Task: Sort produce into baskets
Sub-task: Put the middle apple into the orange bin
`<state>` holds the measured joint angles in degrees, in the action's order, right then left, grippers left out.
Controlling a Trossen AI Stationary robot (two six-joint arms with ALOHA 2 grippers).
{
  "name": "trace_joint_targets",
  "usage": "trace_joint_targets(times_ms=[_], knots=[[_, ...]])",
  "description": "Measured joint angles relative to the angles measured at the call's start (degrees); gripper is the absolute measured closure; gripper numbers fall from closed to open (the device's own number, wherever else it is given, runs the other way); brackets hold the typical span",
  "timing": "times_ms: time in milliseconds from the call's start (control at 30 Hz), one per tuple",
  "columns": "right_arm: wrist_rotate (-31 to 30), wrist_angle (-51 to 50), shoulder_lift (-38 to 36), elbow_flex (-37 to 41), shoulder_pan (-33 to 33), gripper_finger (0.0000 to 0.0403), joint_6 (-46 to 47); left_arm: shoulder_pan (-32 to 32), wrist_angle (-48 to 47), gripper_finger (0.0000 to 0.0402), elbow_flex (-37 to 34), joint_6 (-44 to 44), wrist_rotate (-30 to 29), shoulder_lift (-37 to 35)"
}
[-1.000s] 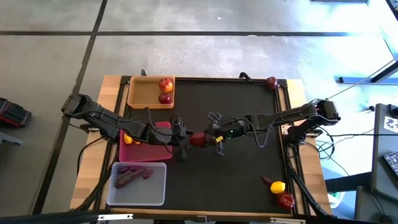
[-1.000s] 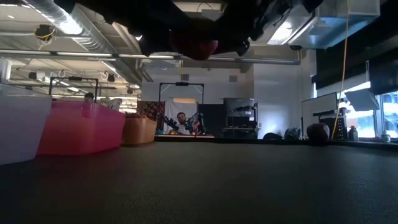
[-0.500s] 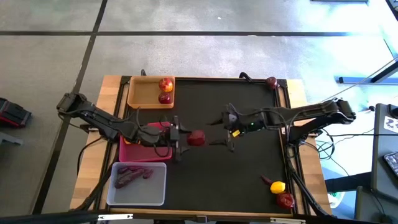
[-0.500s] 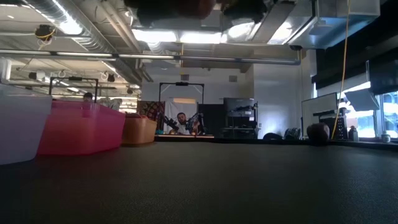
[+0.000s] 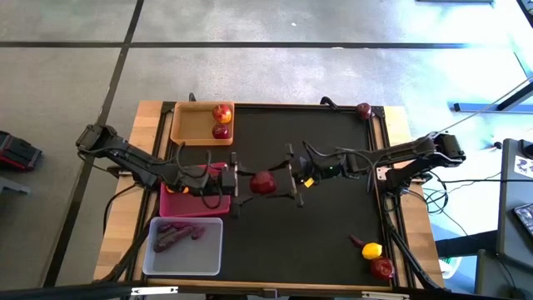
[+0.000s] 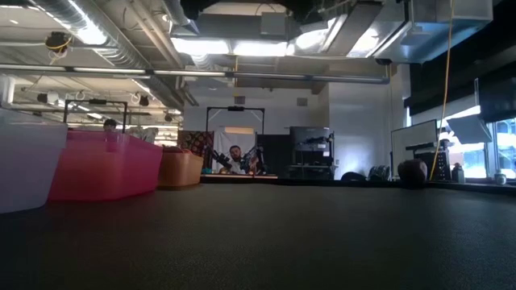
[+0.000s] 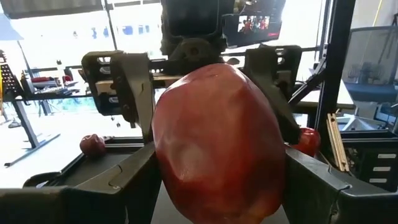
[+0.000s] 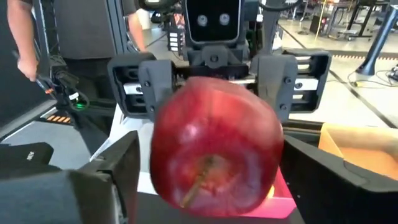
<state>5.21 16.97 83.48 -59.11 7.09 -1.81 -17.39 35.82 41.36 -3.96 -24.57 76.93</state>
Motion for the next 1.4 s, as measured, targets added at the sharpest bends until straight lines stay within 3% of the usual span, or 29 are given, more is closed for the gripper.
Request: trace_joint_targets(times_ms=[267,400,500,600,733,833,1033,1167,1400], knots=[[0.6,-2.2,0.0,0.0,0.0,0.0209,-1.0,-0.3,0.1,0.0141,0.0,-0.2,0.1,0.1],[0.6,-1.5,0.0,0.0,0.0,0.0235,-1.3,-0.3,0.4,0.0141,0.0,-0.5,0.1,0.1],[0.7,-1.4,0.0,0.0,0.0,0.024,-1.5,-0.3,0.5,0.0141,0.0,-0.6,0.1,0.1],[0.3,-2.5,0.0,-0.1,0.0,0.0238,-1.5,-0.1,-0.9,0.0109,0.0,1.9,0.2,-0.1],[-2.5,-8.3,-0.4,-0.5,0.0,0.0237,-2.0,-0.1,-15.7,0.0052,2.1,8.3,-0.4,-4.1],[-6.3,-15.5,-0.6,-2.5,0.1,0.0237,-2.9,-0.1,-25.2,0.0031,3.9,12.6,-0.4,-7.3],[-13.2,-21.8,1.9,-3.8,0.0,0.0236,-3.0,1.3,-29.1,0.0025,4.7,15.5,-0.4,-9.2],[-14.2,-22.9,4.3,-3.8,-0.1,0.0236,-3.1,3.4,-29.9,0.0024,4.7,15.9,-0.2,-6.0],[-14.0,-33.8,7.7,-3.8,-2.3,0.0236,-0.4,5.1,-35.4,0.0023,4.7,18.6,0.1,-3.5]])
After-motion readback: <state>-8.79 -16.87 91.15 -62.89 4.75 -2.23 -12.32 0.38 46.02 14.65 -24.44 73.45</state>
